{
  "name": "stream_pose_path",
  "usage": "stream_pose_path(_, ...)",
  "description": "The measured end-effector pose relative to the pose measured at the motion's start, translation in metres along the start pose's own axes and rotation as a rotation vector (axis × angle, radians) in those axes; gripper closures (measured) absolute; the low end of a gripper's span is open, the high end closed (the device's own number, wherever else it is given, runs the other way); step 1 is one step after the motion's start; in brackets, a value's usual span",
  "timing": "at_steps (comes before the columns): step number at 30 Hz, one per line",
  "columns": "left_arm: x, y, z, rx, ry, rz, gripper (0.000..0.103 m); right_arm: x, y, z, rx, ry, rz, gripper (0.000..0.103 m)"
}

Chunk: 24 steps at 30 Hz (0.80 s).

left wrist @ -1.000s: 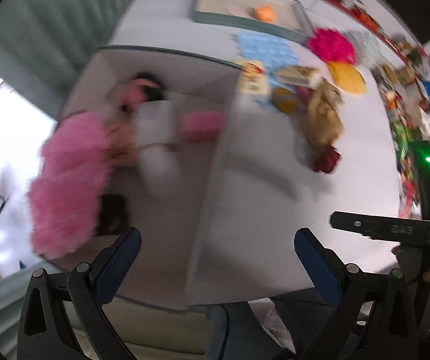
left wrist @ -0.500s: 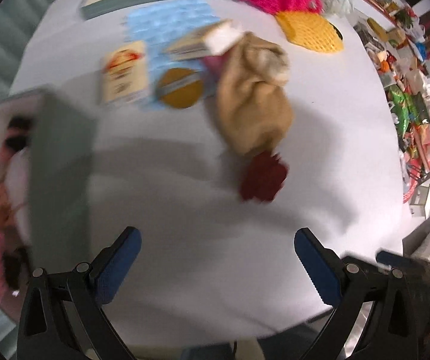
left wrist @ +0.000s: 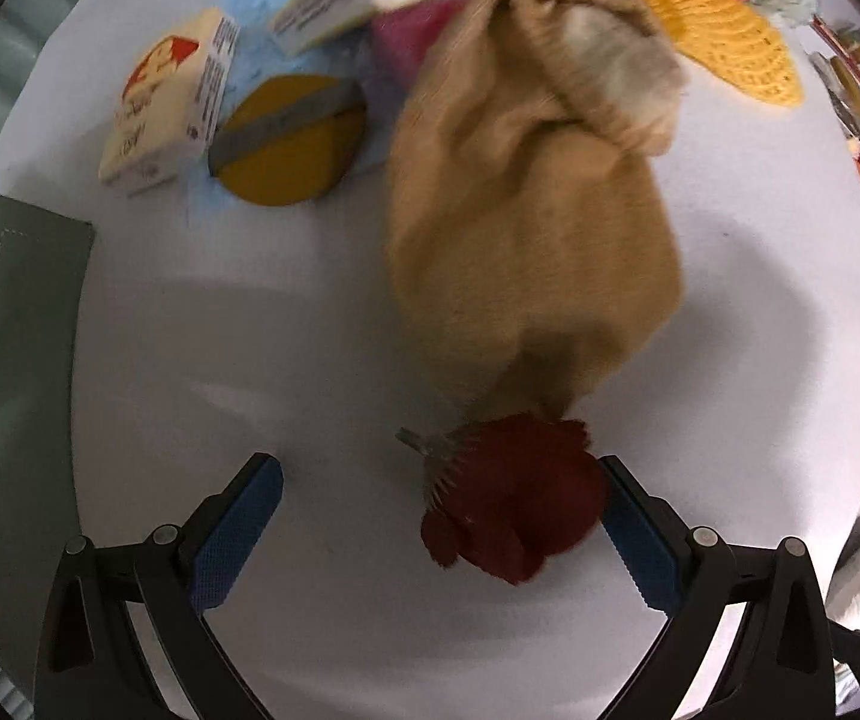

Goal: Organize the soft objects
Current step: 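Grasp the dark red flower with the left tool while the right tool grasps the tan knit bag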

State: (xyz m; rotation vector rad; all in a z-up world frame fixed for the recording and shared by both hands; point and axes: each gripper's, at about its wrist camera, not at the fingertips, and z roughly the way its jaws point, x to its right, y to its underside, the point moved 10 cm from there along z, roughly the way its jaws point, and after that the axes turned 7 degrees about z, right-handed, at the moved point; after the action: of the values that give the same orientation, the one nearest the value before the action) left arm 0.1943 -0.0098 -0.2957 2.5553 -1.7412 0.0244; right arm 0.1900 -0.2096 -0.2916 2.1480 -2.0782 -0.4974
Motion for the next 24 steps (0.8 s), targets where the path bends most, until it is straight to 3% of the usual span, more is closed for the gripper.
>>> stream_pose_path(7,-0.008,0.002,0.000,0.012,-0.029,-0.009,0.000,-0.030,0.000,0.000,0.001,-0.016,-0.072,0.000)
stream_pose_path(13,-0.006,0.000,0.004,-0.055,-0.020,-0.030,0.000,-0.021,0.000,-0.015,0.003,-0.017,-0.097,0.000)
stream_pose_path(15,0.000,-0.003,0.004,-0.044,-0.017,-0.034,0.005,-0.021,-0.003,-0.017,0.007,-0.018,-0.105,0.000)
stream_pose_path(18,-0.003,-0.001,-0.005,-0.008,-0.017,-0.010,0.028,-0.026,-0.024,-0.038,0.033,-0.025,-0.112,0.000)
stream_pose_path(19,-0.003,0.000,-0.009,0.000,-0.008,0.004,0.043,-0.027,-0.026,-0.043,0.047,-0.029,-0.113,0.000)
stream_pose_path(20,-0.001,0.001,-0.013,0.011,0.031,0.011,0.065,-0.030,-0.031,-0.048,0.063,-0.034,-0.115,0.000)
stream_pose_path(22,-0.003,0.006,-0.019,0.006,0.116,-0.012,0.068,-0.038,-0.044,-0.059,0.085,-0.043,-0.117,0.000)
stream_pose_path(24,-0.013,0.013,-0.023,0.000,0.130,-0.021,0.071,-0.050,-0.052,-0.063,0.092,-0.058,-0.125,0.000)
